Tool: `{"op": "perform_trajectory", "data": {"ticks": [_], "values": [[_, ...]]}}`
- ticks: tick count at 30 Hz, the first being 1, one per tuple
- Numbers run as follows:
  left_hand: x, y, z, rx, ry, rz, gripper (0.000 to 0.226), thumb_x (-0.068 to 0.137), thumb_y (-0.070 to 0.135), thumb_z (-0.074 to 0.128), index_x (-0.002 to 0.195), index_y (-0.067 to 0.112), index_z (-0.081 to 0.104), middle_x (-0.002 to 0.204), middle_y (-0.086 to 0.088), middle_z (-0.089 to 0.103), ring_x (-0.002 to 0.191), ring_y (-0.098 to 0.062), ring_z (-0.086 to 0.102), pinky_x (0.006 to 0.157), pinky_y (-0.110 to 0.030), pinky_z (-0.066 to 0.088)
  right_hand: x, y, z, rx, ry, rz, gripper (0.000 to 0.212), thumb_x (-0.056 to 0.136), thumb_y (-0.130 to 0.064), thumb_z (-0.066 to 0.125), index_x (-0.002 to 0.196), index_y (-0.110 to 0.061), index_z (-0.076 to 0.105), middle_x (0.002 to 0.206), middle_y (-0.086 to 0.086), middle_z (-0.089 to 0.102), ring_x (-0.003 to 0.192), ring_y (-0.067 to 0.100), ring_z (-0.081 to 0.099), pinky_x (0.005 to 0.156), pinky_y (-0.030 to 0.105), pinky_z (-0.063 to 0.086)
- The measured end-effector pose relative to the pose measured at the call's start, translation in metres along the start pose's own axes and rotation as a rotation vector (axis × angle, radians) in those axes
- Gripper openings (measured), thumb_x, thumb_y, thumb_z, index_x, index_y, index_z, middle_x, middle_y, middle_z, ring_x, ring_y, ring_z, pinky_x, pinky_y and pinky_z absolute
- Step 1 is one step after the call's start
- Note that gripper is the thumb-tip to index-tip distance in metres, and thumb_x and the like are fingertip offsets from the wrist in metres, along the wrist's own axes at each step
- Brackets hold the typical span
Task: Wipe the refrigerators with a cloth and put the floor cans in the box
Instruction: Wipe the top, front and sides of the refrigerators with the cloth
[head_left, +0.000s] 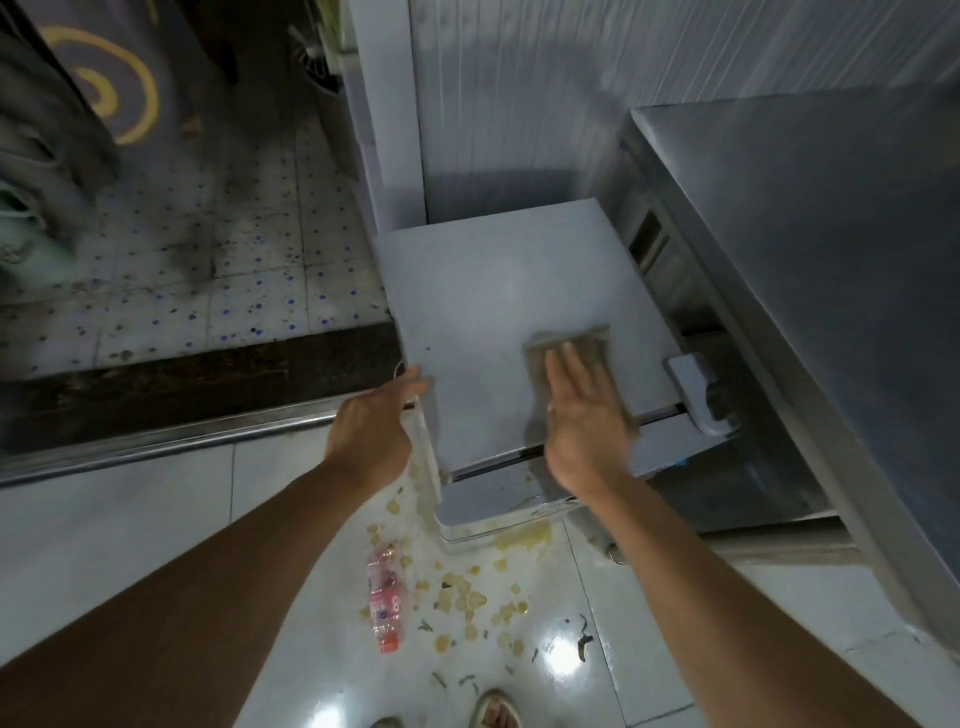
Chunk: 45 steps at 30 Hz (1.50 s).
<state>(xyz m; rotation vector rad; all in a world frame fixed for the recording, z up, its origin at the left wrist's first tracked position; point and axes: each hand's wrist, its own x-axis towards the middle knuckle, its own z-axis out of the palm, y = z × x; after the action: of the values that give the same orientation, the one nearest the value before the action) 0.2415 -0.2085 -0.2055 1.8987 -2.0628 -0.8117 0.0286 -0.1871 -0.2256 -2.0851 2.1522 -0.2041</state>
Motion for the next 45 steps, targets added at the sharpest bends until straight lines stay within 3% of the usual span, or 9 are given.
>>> {"op": "perform_trajectory", "data": {"ticks": [6, 12, 15, 18, 24, 31, 37, 42, 45], "values": [[0.001, -0.007, -0.01, 0.017, -0.088, 0.045, 0.076, 0.079, -0.01, 0.048, 0.14, 0.034, 0.037, 0.151, 0.019, 0.027, 0.127, -0.017, 0.049, 0.103, -0.039, 0.041, -0.025, -0.036, 0.01, 0.071, -0.066, -0.222, 0.057, 0.097, -0.018, 0.041, 0.149, -0.02, 0.017, 0.157, -0.001, 0.013, 0.146, 0.023, 0.008, 0.119, 0.043, 0.015], [0.009, -0.019, -0.016, 0.054, -0.155, 0.095, 0.077, 0.08, -0.008, 0.047, 0.14, 0.038, 0.035, 0.152, 0.022, 0.025, 0.136, -0.01, 0.036, 0.109, -0.036, 0.035, 0.023, -0.022, 0.003, 0.024, -0.067, 0.127, 0.061, 0.097, -0.023, 0.037, 0.151, -0.014, 0.01, 0.159, 0.005, 0.003, 0.146, 0.028, 0.0, 0.119, 0.042, 0.012], [0.01, -0.022, -0.015, 0.091, -0.144, 0.107, 0.077, 0.081, -0.006, 0.048, 0.141, 0.04, 0.03, 0.15, 0.015, 0.034, 0.133, -0.017, 0.041, 0.107, -0.039, 0.035, -0.001, -0.055, 0.014, 0.077, -0.016, 0.009, 0.055, 0.098, -0.021, 0.035, 0.149, -0.015, 0.018, 0.159, 0.004, 0.011, 0.147, 0.027, 0.003, 0.12, 0.041, 0.012], [0.015, -0.025, -0.017, 0.042, -0.176, 0.104, 0.081, 0.081, -0.003, 0.051, 0.142, 0.038, 0.016, 0.139, 0.0, 0.05, 0.118, -0.026, 0.055, 0.097, -0.044, 0.045, -0.055, -0.089, 0.025, 0.125, -0.009, -0.122, 0.052, 0.097, -0.025, 0.037, 0.147, -0.021, 0.025, 0.156, 0.001, 0.019, 0.145, 0.028, 0.012, 0.118, 0.046, 0.015], [0.014, -0.03, -0.025, -0.136, -0.195, 0.122, 0.104, 0.079, -0.008, 0.057, 0.147, 0.029, -0.012, 0.154, 0.001, 0.027, 0.133, -0.024, 0.042, 0.107, -0.042, 0.039, 0.009, -0.103, 0.028, 0.044, -0.118, -0.125, 0.057, 0.097, -0.027, 0.035, 0.15, -0.028, 0.014, 0.159, -0.002, 0.005, 0.146, 0.031, 0.002, 0.118, 0.045, 0.012], [0.004, -0.043, -0.032, -0.14, -0.173, 0.12, 0.101, 0.078, -0.014, 0.049, 0.148, 0.03, -0.01, 0.157, 0.007, 0.018, 0.139, -0.02, 0.032, 0.112, -0.04, 0.033, -0.006, -0.109, 0.025, 0.014, -0.123, -0.141, 0.061, 0.092, -0.019, 0.046, 0.147, -0.03, 0.023, 0.158, -0.001, 0.008, 0.145, 0.032, 0.005, 0.118, 0.045, 0.012], [-0.008, -0.026, -0.017, -0.076, -0.207, 0.18, 0.093, 0.079, -0.006, 0.05, 0.149, 0.025, -0.003, 0.155, -0.004, 0.025, 0.137, -0.029, 0.033, 0.11, -0.045, 0.032, -0.09, -0.103, 0.029, 0.053, -0.005, -0.159, 0.048, 0.087, -0.017, 0.062, 0.133, -0.025, 0.052, 0.151, 0.001, 0.033, 0.14, 0.033, 0.029, 0.114, 0.047, 0.027], [-0.006, -0.008, 0.0, 0.001, -0.183, 0.234, 0.085, 0.087, 0.01, 0.057, 0.148, 0.028, 0.0, 0.149, -0.005, 0.036, 0.13, -0.031, 0.043, 0.105, -0.046, 0.038, -0.085, -0.081, 0.028, 0.118, 0.037, -0.244, 0.044, 0.092, -0.025, 0.054, 0.136, -0.025, 0.049, 0.151, 0.0, 0.034, 0.14, 0.026, 0.03, 0.114, 0.044, 0.028], [-0.004, -0.004, 0.005, 0.018, -0.159, 0.199, 0.085, 0.084, 0.001, 0.052, 0.147, 0.028, 0.001, 0.144, -0.005, 0.044, 0.124, -0.031, 0.05, 0.102, -0.046, 0.041, -0.075, -0.052, 0.023, 0.173, 0.056, -0.173, 0.045, 0.094, -0.02, 0.048, 0.139, -0.019, 0.045, 0.151, 0.002, 0.033, 0.141, 0.024, 0.027, 0.113, 0.047, 0.028]]}}
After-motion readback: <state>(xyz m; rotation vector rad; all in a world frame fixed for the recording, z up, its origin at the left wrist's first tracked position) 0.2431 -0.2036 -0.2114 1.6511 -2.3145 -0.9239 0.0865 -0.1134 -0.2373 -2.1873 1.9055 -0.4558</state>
